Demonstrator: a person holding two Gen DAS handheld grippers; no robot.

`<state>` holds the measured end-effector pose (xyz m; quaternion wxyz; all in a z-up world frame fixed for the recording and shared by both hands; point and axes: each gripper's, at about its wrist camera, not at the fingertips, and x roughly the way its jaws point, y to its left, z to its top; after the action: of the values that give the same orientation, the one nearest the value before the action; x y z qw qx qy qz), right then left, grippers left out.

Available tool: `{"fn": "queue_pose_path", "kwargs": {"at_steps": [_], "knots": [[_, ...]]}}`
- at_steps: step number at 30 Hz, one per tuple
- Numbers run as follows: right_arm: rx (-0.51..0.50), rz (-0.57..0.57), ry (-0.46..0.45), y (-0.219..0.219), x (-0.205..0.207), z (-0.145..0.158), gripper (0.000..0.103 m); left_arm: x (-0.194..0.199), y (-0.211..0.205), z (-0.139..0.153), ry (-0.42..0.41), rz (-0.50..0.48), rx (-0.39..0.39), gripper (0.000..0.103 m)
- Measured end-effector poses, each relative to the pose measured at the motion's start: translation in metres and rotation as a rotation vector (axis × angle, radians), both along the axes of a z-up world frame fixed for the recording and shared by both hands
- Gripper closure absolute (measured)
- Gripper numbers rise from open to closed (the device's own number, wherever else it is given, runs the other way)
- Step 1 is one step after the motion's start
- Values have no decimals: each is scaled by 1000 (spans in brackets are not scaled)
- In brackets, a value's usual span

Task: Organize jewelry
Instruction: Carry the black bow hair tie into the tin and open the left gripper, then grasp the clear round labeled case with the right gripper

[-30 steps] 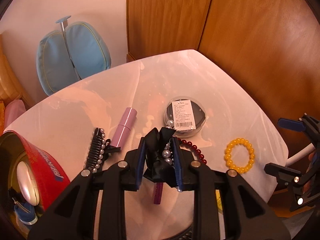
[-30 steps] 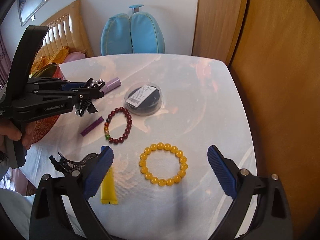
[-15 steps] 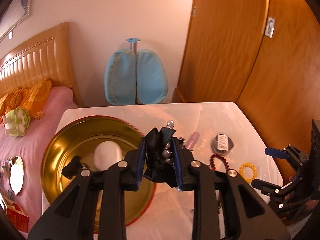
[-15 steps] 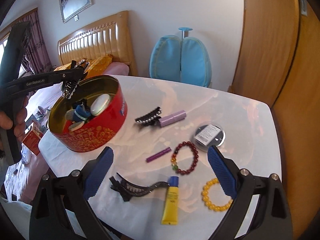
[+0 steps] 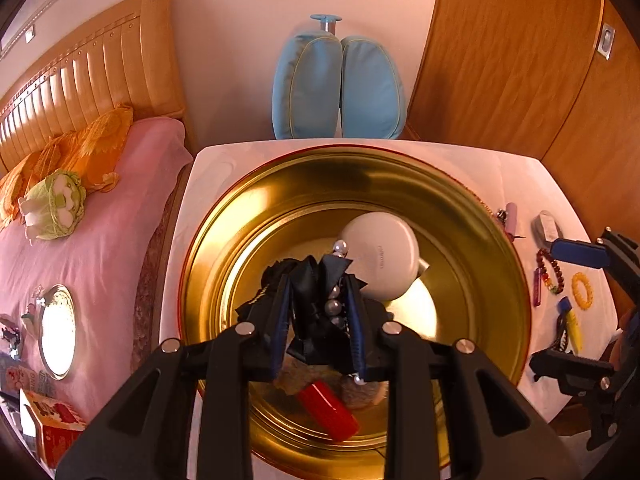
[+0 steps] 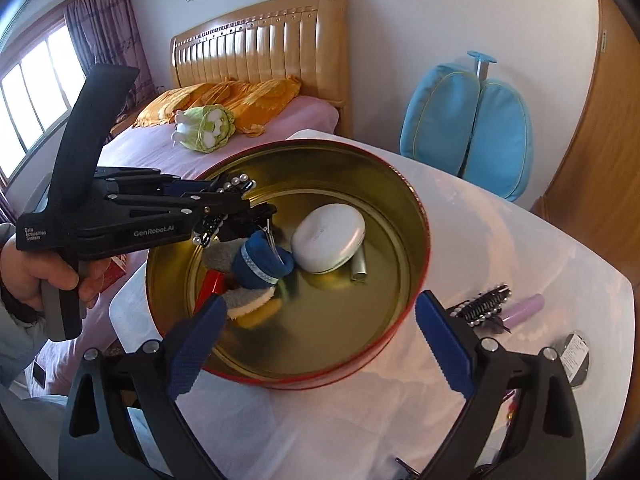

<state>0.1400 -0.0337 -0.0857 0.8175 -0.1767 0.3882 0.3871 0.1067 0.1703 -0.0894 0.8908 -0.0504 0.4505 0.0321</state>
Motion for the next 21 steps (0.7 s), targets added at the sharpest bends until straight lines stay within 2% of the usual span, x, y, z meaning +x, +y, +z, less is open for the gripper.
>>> {"fn": "queue_pose_path", "kwargs": {"at_steps": [1, 3, 8, 10, 12, 21], "knots": [[-11, 2, -2, 4, 0, -2, 7, 3, 4, -3, 6, -6, -2, 74], [-25, -4, -13, 5, -2, -2, 7, 7, 7, -5, 6, -6, -9, 54], [-20, -64, -14, -12, -1, 0, 7, 12, 0, -3, -4, -5, -10, 43], [-17, -81, -14, -22, -1, 1, 7, 11, -9, 0, -10, -19, -14, 36], [-14, -96, -13, -33, -2, 1, 7, 11, -21, 5, -18, -40, -4, 22], [9, -214, -3, -109, -9, 2, 7, 8, -105, 24, -74, -190, -27, 10]]}}
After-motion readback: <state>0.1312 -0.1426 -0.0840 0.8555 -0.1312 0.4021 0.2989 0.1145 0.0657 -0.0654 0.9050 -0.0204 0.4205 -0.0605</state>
